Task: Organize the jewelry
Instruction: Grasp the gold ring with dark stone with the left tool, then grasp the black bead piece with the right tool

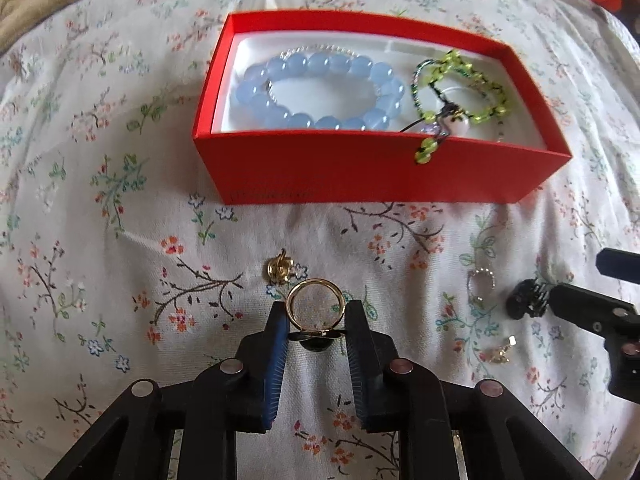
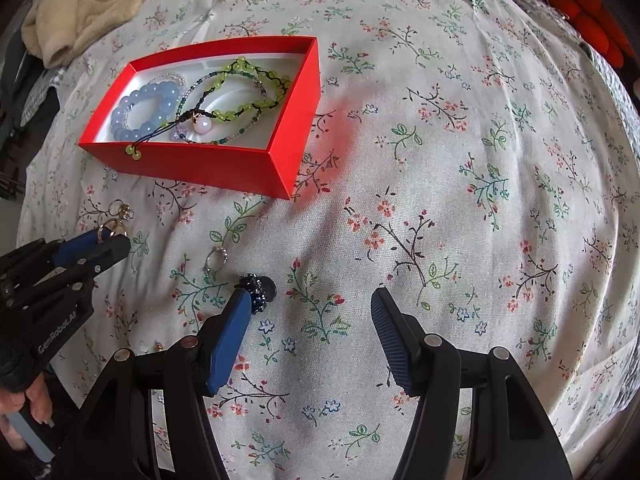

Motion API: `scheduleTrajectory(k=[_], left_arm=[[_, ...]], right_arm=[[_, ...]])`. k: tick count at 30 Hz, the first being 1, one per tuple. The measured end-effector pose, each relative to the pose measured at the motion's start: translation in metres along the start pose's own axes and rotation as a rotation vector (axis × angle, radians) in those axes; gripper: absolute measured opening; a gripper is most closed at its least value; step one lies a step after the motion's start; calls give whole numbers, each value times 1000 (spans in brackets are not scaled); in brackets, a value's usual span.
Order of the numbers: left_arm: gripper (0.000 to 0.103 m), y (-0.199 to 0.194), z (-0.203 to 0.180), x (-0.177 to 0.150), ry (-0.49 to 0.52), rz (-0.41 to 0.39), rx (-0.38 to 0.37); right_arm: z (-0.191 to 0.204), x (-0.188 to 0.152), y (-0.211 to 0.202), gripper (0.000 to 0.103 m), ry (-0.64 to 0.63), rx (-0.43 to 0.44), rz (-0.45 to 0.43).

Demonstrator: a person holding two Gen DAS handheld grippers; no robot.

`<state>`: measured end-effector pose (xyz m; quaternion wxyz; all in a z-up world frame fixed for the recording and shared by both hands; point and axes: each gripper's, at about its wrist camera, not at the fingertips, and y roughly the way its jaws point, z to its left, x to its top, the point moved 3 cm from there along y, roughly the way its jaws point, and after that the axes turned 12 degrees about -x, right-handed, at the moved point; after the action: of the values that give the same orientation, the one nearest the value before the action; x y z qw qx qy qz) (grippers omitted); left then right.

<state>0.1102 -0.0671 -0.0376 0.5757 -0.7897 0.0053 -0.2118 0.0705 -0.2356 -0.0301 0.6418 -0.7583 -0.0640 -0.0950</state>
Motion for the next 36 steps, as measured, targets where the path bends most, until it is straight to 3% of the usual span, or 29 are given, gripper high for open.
scheduleTrajectory(k=[22, 33, 36], left_arm=[[23, -17, 22, -8, -11, -11, -1], [23, -17, 27, -9, -16, -9, -4], [23, -18, 28, -10, -14, -9, -3]], right_arm=[[48, 16, 21, 64, -32, 61, 50], [65, 8, 23, 28, -100, 20, 35], [67, 9, 24, 28, -108, 13, 29]])
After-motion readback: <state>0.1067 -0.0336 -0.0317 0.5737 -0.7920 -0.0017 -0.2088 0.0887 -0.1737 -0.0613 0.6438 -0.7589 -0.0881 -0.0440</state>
